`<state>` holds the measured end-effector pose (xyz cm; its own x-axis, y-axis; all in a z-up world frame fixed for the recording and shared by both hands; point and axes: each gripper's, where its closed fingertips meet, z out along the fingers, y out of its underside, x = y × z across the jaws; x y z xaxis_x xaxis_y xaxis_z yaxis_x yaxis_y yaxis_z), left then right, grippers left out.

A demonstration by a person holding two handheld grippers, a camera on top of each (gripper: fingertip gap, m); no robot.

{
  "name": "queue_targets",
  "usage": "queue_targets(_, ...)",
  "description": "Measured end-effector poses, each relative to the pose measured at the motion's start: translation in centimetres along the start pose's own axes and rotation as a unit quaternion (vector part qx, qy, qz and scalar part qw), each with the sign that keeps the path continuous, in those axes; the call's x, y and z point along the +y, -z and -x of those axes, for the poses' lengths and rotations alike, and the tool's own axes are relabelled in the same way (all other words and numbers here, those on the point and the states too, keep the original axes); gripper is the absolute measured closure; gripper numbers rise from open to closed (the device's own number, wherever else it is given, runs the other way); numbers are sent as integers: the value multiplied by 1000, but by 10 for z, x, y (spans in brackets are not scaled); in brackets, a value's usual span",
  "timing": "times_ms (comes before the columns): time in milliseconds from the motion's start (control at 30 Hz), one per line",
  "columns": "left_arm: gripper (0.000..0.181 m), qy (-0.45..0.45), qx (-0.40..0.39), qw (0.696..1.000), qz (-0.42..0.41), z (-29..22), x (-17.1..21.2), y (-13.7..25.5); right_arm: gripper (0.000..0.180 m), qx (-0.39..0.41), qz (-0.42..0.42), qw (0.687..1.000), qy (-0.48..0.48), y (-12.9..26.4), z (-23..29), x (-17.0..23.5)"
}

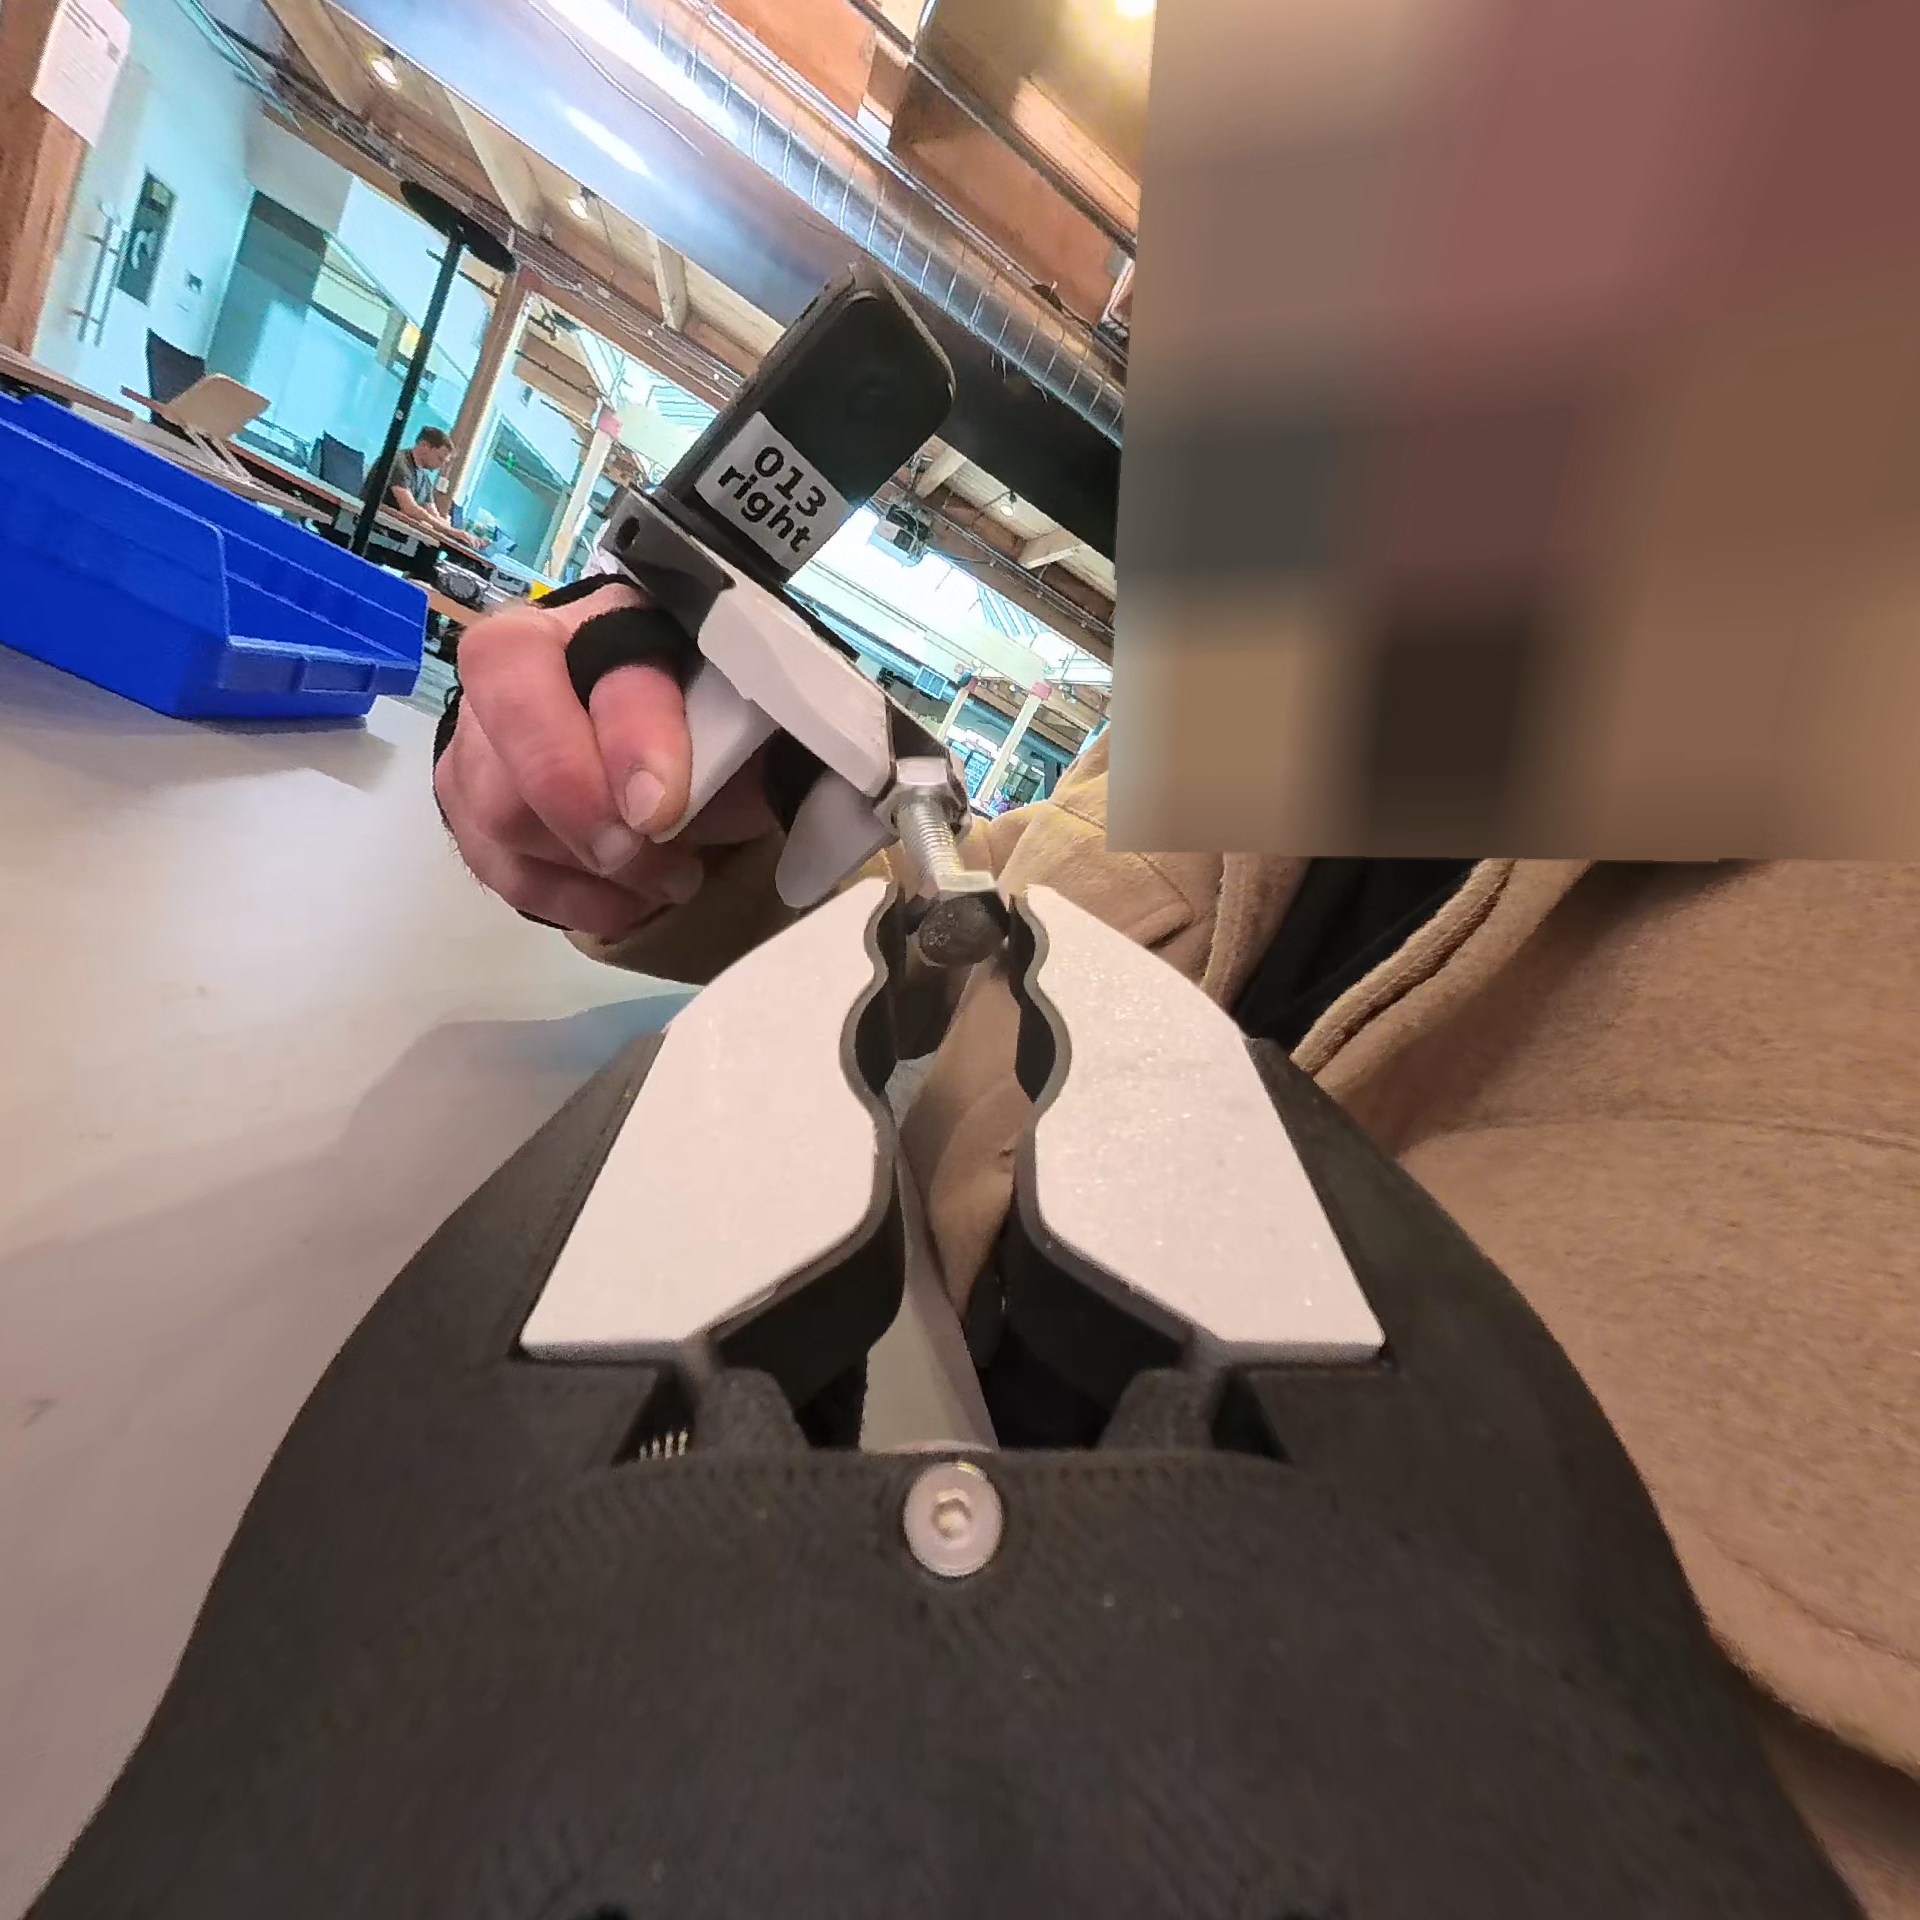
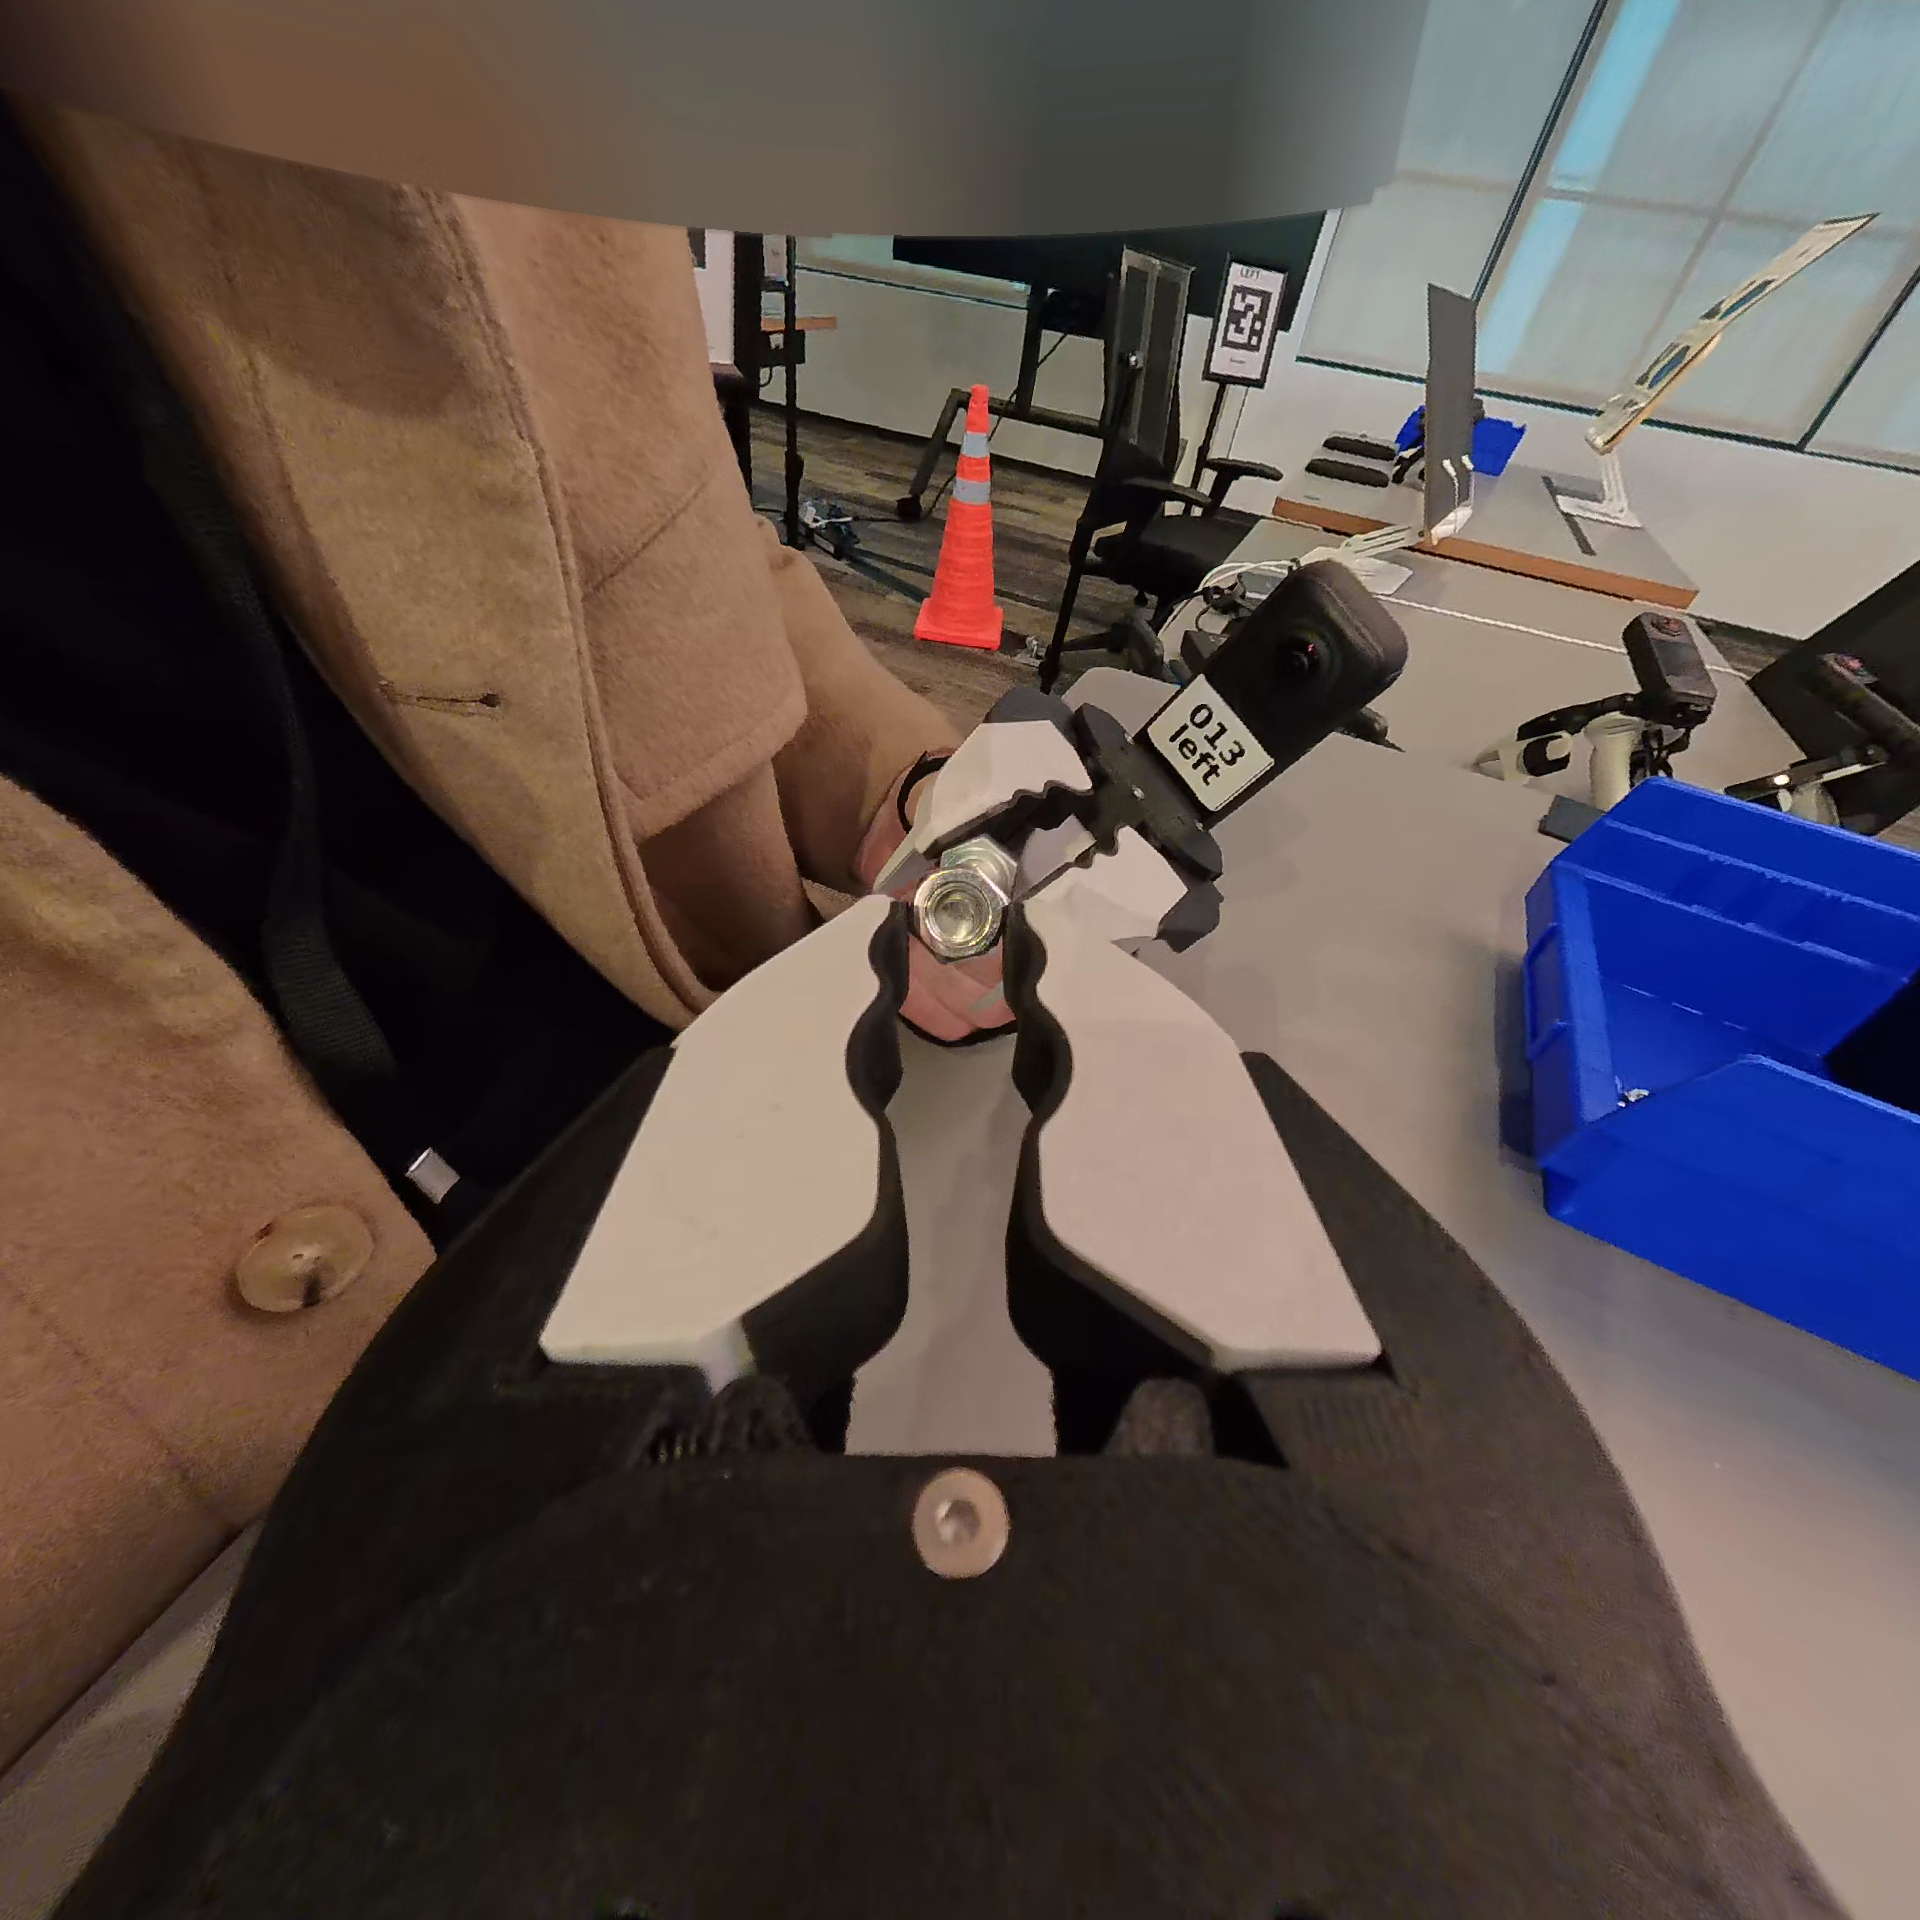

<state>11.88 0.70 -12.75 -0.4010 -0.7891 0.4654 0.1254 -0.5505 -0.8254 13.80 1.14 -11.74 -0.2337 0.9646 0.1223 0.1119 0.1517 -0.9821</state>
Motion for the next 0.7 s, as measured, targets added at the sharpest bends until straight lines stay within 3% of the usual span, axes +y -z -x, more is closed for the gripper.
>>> queue_targets(700,163,14,15,999,-27,2,3,-2,162,9,-16,1000,-8,-1,-3,-3)
